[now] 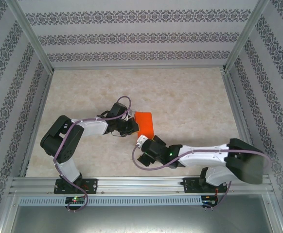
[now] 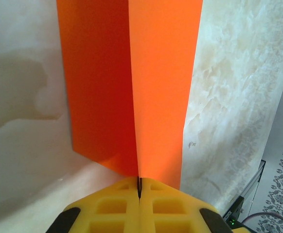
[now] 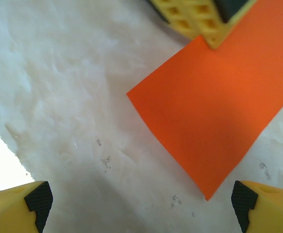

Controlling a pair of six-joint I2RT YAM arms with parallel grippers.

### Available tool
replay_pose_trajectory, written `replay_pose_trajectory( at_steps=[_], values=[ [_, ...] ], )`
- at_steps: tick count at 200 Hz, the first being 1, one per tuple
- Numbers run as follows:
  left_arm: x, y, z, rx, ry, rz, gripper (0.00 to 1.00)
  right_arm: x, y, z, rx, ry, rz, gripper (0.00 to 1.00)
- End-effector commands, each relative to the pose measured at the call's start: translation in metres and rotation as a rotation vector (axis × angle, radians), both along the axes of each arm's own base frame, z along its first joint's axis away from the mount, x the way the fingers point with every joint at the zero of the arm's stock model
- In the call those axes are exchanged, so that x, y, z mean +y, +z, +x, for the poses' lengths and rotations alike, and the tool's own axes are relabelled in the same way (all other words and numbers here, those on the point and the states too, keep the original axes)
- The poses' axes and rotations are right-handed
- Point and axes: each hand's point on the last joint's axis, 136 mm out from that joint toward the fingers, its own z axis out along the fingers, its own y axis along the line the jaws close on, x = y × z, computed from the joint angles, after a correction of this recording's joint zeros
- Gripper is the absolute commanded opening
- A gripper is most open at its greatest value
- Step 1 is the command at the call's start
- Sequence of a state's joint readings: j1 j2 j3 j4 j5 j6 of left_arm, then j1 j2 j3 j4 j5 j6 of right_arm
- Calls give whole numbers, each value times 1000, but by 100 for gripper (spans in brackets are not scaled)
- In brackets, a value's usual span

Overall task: Fold a paper plane with a square sheet of paper (fold left side to right side)
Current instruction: Third fold the triangle at the center of the table.

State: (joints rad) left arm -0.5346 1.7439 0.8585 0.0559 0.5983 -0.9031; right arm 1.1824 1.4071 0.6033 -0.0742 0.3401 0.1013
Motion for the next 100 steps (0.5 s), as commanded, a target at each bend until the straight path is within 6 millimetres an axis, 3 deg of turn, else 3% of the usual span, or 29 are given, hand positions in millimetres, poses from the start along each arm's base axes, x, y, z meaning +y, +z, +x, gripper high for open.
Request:
replay_pose_trajectory(
  at_steps=[1, 30, 46, 100],
  values=[
    [1, 9, -1, -4, 2, -6, 6, 18, 12, 18, -117, 1, -34, 94],
    [1, 9, -1, -2, -2, -6, 6, 28, 8, 28, -150, -5, -50, 87],
    [1, 10, -1, -3, -3, -6, 6, 29, 4, 32, -156, -5, -66, 78],
    [1, 11, -2, -7, -11, 5, 6, 25, 4, 38, -142, -43, -31, 21]
  ],
)
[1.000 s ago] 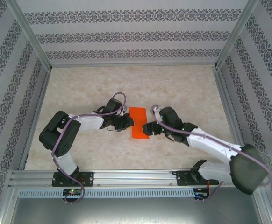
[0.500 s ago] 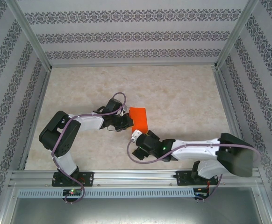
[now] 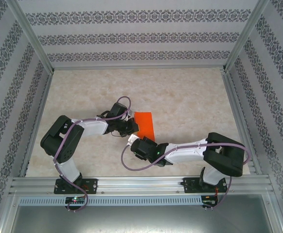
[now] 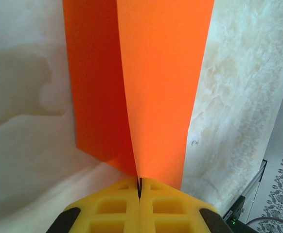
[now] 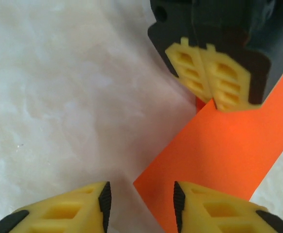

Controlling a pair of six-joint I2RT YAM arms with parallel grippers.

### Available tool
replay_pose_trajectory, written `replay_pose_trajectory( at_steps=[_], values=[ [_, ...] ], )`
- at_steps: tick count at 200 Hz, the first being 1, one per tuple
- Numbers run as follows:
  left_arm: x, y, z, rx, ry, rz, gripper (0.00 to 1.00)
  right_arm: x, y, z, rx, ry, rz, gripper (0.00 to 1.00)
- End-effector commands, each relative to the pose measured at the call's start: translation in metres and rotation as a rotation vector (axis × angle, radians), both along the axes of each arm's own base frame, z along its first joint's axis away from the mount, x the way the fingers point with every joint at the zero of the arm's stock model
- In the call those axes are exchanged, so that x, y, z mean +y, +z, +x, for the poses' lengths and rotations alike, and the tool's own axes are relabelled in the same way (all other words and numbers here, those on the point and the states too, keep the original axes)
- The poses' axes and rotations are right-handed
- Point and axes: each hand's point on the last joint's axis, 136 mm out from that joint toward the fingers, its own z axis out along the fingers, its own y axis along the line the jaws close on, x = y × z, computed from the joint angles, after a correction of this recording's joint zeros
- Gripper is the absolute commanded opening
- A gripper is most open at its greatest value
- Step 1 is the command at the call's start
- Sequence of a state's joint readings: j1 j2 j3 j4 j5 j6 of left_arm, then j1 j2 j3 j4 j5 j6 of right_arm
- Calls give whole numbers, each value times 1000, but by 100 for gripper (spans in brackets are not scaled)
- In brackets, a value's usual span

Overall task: Fold a paper plane with a square sheet of paper (fold left side to right side)
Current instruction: Third fold the triangle at the center of the table.

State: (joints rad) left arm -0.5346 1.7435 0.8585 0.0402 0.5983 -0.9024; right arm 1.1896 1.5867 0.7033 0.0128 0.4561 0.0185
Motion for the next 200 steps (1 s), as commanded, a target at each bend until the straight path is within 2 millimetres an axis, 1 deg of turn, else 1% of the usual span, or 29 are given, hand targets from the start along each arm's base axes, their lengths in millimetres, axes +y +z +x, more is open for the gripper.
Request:
replay_pose_trajectory(
  at_steps=[1, 29, 43, 53, 61, 81, 92, 103, 119, 136, 148, 159, 180, 188, 200],
  values=[
    [0, 13, 1, -20, -11, -2, 6, -1, 10, 12, -22, -44, 46, 20],
    [1, 13, 1, -23, -17, 3, 6, -1, 17, 12, 9, -32, 95, 0],
    [2, 13, 1, -26, -22, 11, 9, -2, 20, 11, 35, -19, 119, 0],
    [3, 15, 1, -31, -26, 17, 14, -4, 20, 11, 70, -13, 140, 0],
    [4, 16, 1, -37, -31, 23, 20, -4, 20, 9, 104, -1, 159, 0],
    [12, 22, 4, -58, -31, 44, 40, -6, 20, 6, 165, 20, 186, 0],
    [19, 29, 6, -76, -26, 56, 48, -7, 19, 5, 190, 28, 191, 0],
    [27, 34, 8, -89, -20, 71, 53, -7, 17, 4, 212, 32, 194, 0],
    [37, 43, 11, -109, -15, 90, 56, -7, 14, 4, 245, 30, 207, 0],
    [44, 51, 16, -127, -19, 99, 55, -5, 12, 4, 274, 32, 223, 0],
    [42, 56, 21, -145, -37, 94, 50, -2, 11, 4, 289, 35, 233, 0],
    [36, 60, 27, -162, -64, 83, 44, -1, 10, 3, 300, 37, 238, 0],
    [21, 60, 40, -173, -120, 55, 32, 3, 10, 3, 327, 42, 250, 0],
    [15, 60, 46, -178, -137, 44, 29, 4, 8, 3, 337, 44, 252, 0],
    [6, 58, 53, -180, -165, 23, 26, 5, 8, 4, 347, 41, 258, 0]
  ],
)
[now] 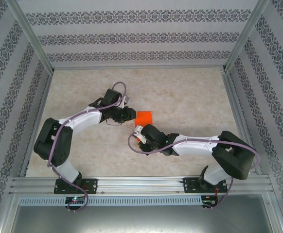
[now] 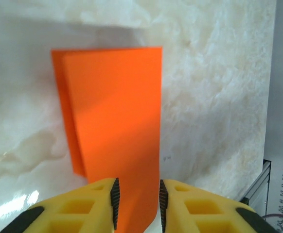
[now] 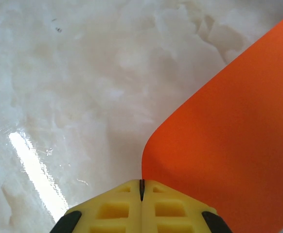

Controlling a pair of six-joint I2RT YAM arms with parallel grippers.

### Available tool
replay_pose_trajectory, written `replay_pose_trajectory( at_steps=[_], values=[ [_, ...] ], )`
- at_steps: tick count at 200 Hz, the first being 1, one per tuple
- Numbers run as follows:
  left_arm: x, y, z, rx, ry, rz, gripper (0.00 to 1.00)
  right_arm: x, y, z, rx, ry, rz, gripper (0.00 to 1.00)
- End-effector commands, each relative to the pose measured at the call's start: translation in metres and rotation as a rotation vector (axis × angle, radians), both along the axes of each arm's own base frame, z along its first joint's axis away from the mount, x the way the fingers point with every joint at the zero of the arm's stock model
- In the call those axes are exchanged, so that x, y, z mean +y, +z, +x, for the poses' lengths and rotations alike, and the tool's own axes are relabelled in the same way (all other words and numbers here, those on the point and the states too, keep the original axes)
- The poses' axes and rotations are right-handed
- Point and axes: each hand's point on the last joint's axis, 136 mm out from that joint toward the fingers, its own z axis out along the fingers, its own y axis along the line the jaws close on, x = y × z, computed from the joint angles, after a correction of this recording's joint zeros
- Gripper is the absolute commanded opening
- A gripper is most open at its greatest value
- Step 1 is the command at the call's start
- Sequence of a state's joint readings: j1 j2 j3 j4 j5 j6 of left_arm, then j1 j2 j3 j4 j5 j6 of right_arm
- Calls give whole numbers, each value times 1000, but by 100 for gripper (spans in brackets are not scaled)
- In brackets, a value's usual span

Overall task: Fold a paper plane with a square sheet of paper (fold left side to right side)
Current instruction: Third fold the triangle at the center of the table.

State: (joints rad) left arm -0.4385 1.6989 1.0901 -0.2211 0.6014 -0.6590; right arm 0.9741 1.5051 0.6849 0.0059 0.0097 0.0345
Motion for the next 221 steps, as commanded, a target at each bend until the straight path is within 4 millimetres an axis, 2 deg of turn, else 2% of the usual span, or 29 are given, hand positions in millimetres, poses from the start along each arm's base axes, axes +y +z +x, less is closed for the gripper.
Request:
replay_pose_trajectory(
  at_steps=[1, 24, 64, 99, 132, 168, 221],
  values=[
    [-14, -6, 7, 2, -95, -16, 26, 7, 1, 0, 54, 0, 32, 0],
    [-34, -12, 17, 15, -158, -41, 23, 8, 0, 2, 77, -10, 46, 0],
    [-54, -39, 21, 72, -224, -15, 19, 8, 2, 7, 110, -35, 86, 0],
    [-52, -69, 19, 131, -231, 19, 16, 2, 4, 15, 148, -77, 129, 0],
    [-48, -87, 14, 164, -233, 50, 14, -13, 1, 25, 164, -140, 120, 0],
    [-46, -95, 12, 177, -230, 67, 12, -33, -7, 40, 180, -224, 90, 0],
    [-46, -94, 13, 175, -230, 68, 12, -49, -15, 57, 201, -306, 55, 0]
  ],
)
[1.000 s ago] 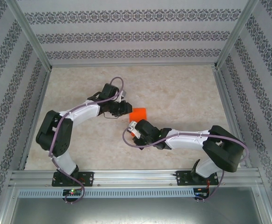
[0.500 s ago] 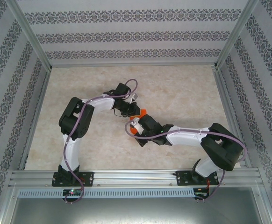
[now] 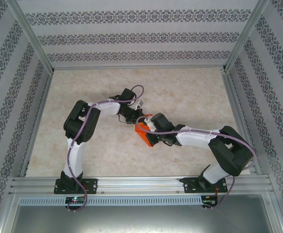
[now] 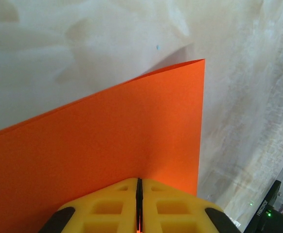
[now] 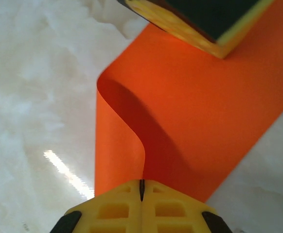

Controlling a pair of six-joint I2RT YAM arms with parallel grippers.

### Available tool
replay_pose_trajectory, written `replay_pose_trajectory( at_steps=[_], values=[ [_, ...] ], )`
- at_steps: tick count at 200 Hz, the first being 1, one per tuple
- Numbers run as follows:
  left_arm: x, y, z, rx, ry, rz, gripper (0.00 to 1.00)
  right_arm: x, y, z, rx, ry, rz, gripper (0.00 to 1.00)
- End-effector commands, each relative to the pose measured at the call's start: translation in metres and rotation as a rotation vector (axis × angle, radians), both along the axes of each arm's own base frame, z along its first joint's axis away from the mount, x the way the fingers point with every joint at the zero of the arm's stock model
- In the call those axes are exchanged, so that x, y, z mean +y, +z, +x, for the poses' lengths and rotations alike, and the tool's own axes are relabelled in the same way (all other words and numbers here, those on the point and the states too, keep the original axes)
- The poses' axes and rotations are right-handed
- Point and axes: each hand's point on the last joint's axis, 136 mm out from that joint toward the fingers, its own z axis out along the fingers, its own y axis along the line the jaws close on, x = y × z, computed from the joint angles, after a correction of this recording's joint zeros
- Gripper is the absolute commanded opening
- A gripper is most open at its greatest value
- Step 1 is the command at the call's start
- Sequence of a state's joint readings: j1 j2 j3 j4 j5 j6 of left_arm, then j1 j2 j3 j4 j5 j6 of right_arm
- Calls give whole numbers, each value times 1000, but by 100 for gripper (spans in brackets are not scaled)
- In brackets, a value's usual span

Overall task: Fold a paper plane with a square sheet of paper (fold left side to right side)
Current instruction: Third fold the triangle at the center of the table.

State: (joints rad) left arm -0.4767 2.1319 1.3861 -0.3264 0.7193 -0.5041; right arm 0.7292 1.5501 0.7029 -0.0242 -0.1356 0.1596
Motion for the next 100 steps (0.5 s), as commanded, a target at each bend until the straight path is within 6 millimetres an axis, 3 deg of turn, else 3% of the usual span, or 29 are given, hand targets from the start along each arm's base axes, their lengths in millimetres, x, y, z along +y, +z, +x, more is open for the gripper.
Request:
replay_pose_trajectory(
  at_steps=[1, 100],
  values=[
    [1, -8, -7, 18, -23, 32, 12, -6, -3, 10, 19, -48, -25, 0],
    [1, -8, -7, 19, -20, 32, 11, -17, -10, 22, 37, -121, -41, 0]
  ],
)
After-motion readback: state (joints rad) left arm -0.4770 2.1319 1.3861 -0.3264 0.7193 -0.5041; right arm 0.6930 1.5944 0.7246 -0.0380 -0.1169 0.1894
